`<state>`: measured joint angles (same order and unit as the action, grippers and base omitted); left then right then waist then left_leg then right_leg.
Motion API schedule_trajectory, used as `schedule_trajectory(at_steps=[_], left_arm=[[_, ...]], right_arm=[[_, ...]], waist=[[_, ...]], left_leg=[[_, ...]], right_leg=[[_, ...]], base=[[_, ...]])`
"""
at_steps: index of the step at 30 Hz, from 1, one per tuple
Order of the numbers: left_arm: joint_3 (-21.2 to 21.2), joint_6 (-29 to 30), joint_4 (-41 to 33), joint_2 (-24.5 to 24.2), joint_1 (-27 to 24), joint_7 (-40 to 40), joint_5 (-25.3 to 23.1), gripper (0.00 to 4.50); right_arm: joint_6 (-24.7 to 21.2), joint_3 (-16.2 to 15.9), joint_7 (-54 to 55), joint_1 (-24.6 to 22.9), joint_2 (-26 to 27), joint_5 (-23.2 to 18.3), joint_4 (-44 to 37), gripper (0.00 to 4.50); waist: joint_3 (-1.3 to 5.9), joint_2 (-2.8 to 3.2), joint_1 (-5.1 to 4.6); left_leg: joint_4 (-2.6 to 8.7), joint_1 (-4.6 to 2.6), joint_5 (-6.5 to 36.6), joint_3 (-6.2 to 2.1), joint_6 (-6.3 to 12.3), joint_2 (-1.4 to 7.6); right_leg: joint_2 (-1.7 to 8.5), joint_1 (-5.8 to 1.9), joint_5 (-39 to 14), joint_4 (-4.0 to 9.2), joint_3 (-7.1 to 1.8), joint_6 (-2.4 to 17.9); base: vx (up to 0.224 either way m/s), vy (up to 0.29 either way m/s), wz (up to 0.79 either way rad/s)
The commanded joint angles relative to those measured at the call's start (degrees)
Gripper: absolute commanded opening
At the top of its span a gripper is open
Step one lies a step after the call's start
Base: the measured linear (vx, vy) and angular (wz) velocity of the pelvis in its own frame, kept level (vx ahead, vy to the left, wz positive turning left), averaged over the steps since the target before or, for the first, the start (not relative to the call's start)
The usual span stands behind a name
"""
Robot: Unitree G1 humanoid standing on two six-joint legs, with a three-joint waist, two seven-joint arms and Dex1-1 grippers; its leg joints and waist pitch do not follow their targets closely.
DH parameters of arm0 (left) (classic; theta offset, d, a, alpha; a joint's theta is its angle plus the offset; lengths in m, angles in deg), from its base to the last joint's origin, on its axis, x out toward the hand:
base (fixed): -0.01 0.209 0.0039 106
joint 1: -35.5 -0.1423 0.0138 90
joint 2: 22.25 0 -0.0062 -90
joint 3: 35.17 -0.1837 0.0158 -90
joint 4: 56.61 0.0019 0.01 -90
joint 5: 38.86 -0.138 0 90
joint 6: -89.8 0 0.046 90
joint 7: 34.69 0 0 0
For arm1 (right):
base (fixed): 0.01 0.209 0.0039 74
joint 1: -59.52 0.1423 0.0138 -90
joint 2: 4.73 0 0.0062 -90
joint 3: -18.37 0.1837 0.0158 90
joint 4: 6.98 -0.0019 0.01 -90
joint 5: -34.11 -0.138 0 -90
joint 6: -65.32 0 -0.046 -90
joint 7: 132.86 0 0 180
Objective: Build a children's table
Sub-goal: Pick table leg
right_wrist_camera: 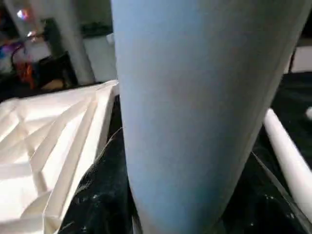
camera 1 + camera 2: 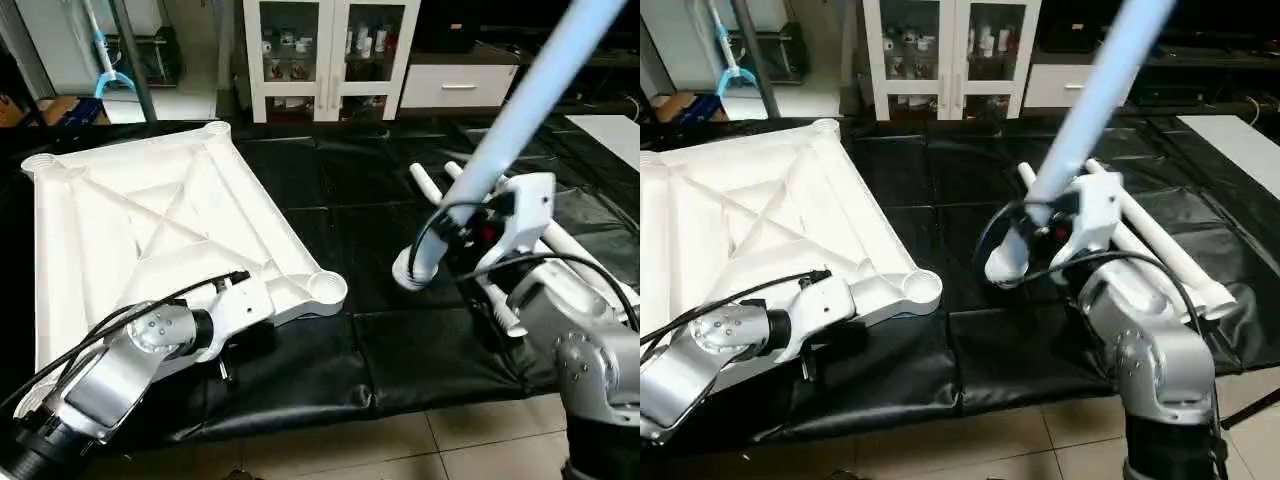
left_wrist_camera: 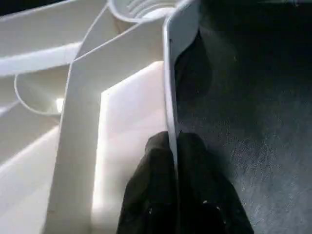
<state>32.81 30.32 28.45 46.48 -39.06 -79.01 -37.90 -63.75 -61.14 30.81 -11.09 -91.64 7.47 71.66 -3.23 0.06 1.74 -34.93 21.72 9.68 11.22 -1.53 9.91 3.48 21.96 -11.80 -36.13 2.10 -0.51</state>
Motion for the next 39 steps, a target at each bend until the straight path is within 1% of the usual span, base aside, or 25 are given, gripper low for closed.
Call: schedule_trajectory(at_steps=[1,2,3,5,6,9,11,12,13,14,17,18,19,22,24,25,29,31,32,33,34,36,37,38,39], left_arm=[[1.5,3.3,1.7,0.7,1.0,1.3,0.1,0.01],[1.6,3.4,1.9,0.9,1.3,1.2,0.0,0.01],[1.3,3.2,1.8,1.1,1.4,1.0,-0.1,0.01],[0.8,1.1,1.6,1.5,0.9,0.4,0.0,0.01],[0.7,-0.5,1.0,1.8,0.4,-0.5,0.8,0.01],[0.1,-2.4,-0.3,2.1,0.1,-1.9,1.5,0.01],[-0.2,-2.1,-0.7,2.2,0.2,-2.1,1.4,0.01],[-0.6,-1.9,-0.7,2.2,0.3,-2.1,1.0,0.01],[-1.3,-2.6,-0.4,2.0,0.4,-2.3,0.4,0.01],[-2.2,-4.4,-0.5,1.4,0.3,-2.6,-0.6,0.01],[-1.5,-5.0,-1.1,1.9,0.1,-1.3,-0.9,0.01],[-0.8,-5.2,-1.4,2.3,-0.1,-1.5,0.0,0.30],[0.5,-4.4,-2.0,2.5,-0.3,-2.0,1.5,0.59],[4.2,-2.3,-5.7,2.5,-1.0,-4.2,6.3,0.63],[5.3,-2.0,-7.2,1.2,-1.3,-6.1,7.7,0.89],[7.9,-0.9,-8.0,0.7,-1.2,-7.2,10.2,1.05],[12.3,0.9,-8.8,0.7,-0.4,-7.6,14.1,1.32],[14.3,1.3,-8.8,0.7,0.3,-7.5,15.4,1.47],[17.7,2.4,-8.4,1.4,1.8,-7.4,18.4,1.52],[20.7,3.1,-8.0,2.5,3.7,-6.5,20.9,1.61],[23.2,3.3,-7.0,5.0,6.4,-3.1,21.8,1.82],[25.5,2.8,-4.9,9.8,10.7,4.4,21.2,1.90],[26.4,2.9,-4.4,14.3,13.9,8.6,22.7,1.97],[26.8,3.3,-4.5,16.9,15.5,10.4,24.3,2.17],[27.5,5.2,-5.0,20.1,16.8,12.7,27.1,2.17]], right_arm=[[-1.3,1.8,1.8,3.4,1.2,-1.5,3.5,1.78],[-1.6,1.7,2.0,4.9,1.7,-1.6,5.1,1.78],[-1.8,1.4,1.9,5.9,2.0,-1.5,6.3,1.78],[-1.4,-0.8,0.2,7.6,2.2,-0.6,8.7,1.78],[-1.4,-2.1,-0.6,7.7,2.2,-0.1,9.2,1.78],[-0.6,-4.7,-2.5,7.5,1.0,1.4,8.9,1.78],[-0.6,-5.0,-3.1,7.5,0.6,1.5,8.6,1.78],[0.0,-5.6,-3.8,7.4,-0.1,2.0,8.3,1.78],[1.0,-6.3,-4.6,7.2,-0.9,2.7,8.0,1.78],[1.6,-6.9,-4.2,6.9,-1.9,4.1,7.7,1.78],[2.0,-6.3,-5.0,6.5,-2.4,3.7,7.6,1.78],[1.8,-6.0,-4.5,6.3,-2.2,3.6,7.5,1.78],[1.7,-6.0,-4.2,6.2,-2.2,3.8,7.6,1.78],[1.2,-5.9,-3.9,5.7,-2.5,3.5,6.6,1.78],[1.0,-6.0,-4.0,5.6,-2.5,3.2,6.1,1.78],[0.6,-5.9,-4.1,5.6,-2.7,3.2,5.5,1.78],[0.6,-6.1,-4.5,5.7,-3.2,3.4,5.0,1.78],[0.7,-6.2,-4.7,5.8,-3.5,3.6,5.0,1.78],[1.0,-6.7,-5.0,6.2,-4.2,4.3,4.8,1.78],[1.1,-7.5,-5.3,6.6,-4.9,5.1,4.7,1.78],[1.0,-8.5,-5.8,7.1,-5.7,5.9,4.4,1.78],[0.4,-10.3,-6.5,7.7,-6.8,7.1,3.9,1.78],[-0.5,-12.7,-7.1,8.6,-8.0,8.7,3.9,1.78],[-1.2,-14.4,-7.5,9.1,-8.7,9.8,3.9,1.78],[-1.8,-15.9,-8.0,9.6,-9.4,10.6,3.9,1.78]], waist=[[2.95,0.63,-0.35],[3.07,0.06,-0.36],[3.01,0.39,-0.28],[3.10,0.50,-0.30],[3.15,1.39,-0.06],[3.32,0.90,0.11],[3.44,0.95,0.46],[3.55,1.25,0.67],[3.51,0.93,0.76],[3.54,1.00,1.02],[3.65,0.79,1.57],[3.66,0.07,1.45],[3.67,0.42,1.69],[3.84,0.48,1.64],[3.77,0.28,1.46],[3.75,-0.24,1.27],[3.45,0.10,1.01],[3.48,0.01,0.89],[3.47,-0.34,0.82],[3.51,-0.15,0.92],[3.47,-0.37,0.92],[3.32,-0.75,1.06],[3.43,-1.18,1.25],[3.43,-1.30,1.22],[3.43,-1.43,1.11]], left_leg=[[5.03,-2.29,27.1,-2.79,-6.85,2.59],[5.06,-2.04,26.2,-2.76,-6.56,2.65],[5.02,-2.12,26.1,-2.84,-6.49,2.62],[5.12,-1.76,25.0,-2.87,-6.41,2.64],[5.10,-2.08,25.0,-2.75,-6.59,2.70],[4.98,-2.35,24.6,-2.38,-6.40,2.77],[4.94,-2.29,22.5,-2.07,-6.04,2.81],[4.89,-2.32,21.9,-2.05,-5.98,2.81],[4.87,-2.19,20.7,-1.91,-5.75,2.83],[4.85,-2.04,19.5,-1.84,-5.44,2.81],[4.63,-2.17,17.4,-1.50,-4.79,2.79],[4.65,-2.02,16.8,-1.42,-4.43,2.82],[4.64,-1.91,15.6,-1.46,-4.01,2.83],[4.67,-1.50,13.6,-1.53,-3.79,2.98],[4.71,-1.41,13.5,-1.54,-3.61,2.91],[4.74,-1.30,13.4,-1.48,-3.31,2.88],[4.67,-1.49,14.8,-1.39,-3.51,2.74],[4.67,-1.54,15.4,-1.46,-3.90,2.70],[4.59,-1.53,15.2,-1.36,-3.97,2.65],[4.55,-1.74,15.4,-1.30,-4.17,2.63],[4.44,-1.70,15.5,-1.29,-4.27,2.63],[4.49,-1.59,15.3,-1.40,-4.26,2.75],[4.25,-1.63,15.0,-1.45,-4.40,2.88],[4.23,-1.66,14.9,-1.36,-4.10,2.93],[4.19,-1.31,14.1,-1.39,-4.25,3.01]], right_leg=[[4.23,0.14,-25.6,5.83,-2.22,8.0],[4.33,-0.02,-25.3,5.80,-2.24,7.8],[4.44,0.09,-25.7,5.74,-2.24,7.9],[4.48,-0.25,-24.9,5.73,-2.22,7.7],[4.40,0.07,-23.8,5.76,-2.35,7.7],[4.17,0.21,-20.8,5.68,-2.53,8.4],[4.05,0.02,-17.2,5.29,-2.67,9.3],[4.09,-0.05,-16.4,5.16,-2.67,9.4],[4.00,-0.16,-15.3,5.11,-2.68,9.5],[4.02,-0.32,-14.4,5.06,-2.72,9.5],[4.05,-0.35,-13.5,4.97,-2.82,9.5],[3.99,-0.51,-13.3,4.99,-2.80,9.5],[4.11,-0.58,-13.2,4.90,-2.80,9.6],[4.19,-0.86,-12.1,4.61,-2.63,10.0],[3.90,-0.85,-11.3,4.46,-2.48,10.1],[3.88,-0.94,-11.6,4.53,-2.48,10.0],[3.85,-0.58,-15.0,4.84,-2.59,9.1],[3.87,-0.60,-16.6,4.89,-2.57,8.8],[3.81,-0.58,-16.7,4.77,-2.56,8.8],[3.81,-0.44,-16.8,4.81,-2.54,9.0],[3.77,-0.51,-16.7,4.83,-2.53,9.3],[3.84,-0.68,-16.0,4.91,-2.51,9.3],[3.95,-0.88,-15.9,4.85,-2.48,9.2],[4.11,-0.90,-15.8,4.98,-2.62,9.3],[4.29,-1.22,-15.1,4.74,-2.64,9.8]], base=[[0.000,0.000,0.00],[0.000,0.000,0.00],[0.000,0.000,0.00],[0.000,0.000,0.00],[0.000,0.000,0.00],[0.000,0.000,0.00],[0.000,0.000,0.00],[0.000,0.000,0.00],[0.000,0.000,0.00],[0.000,0.000,0.00],[0.000,0.000,0.00],[0.000,0.000,0.00],[0.000,0.000,0.00],[0.000,0.000,0.00],[0.000,0.000,0.00],[0.000,0.000,0.00],[0.000,0.000,0.00],[0.000,0.000,0.00],[0.000,0.000,0.00],[0.000,0.000,0.00],[0.000,0.000,0.00],[0.000,0.000,0.00],[0.000,0.000,0.00],[0.000,0.000,0.00],[0.000,0.000,0.00]])
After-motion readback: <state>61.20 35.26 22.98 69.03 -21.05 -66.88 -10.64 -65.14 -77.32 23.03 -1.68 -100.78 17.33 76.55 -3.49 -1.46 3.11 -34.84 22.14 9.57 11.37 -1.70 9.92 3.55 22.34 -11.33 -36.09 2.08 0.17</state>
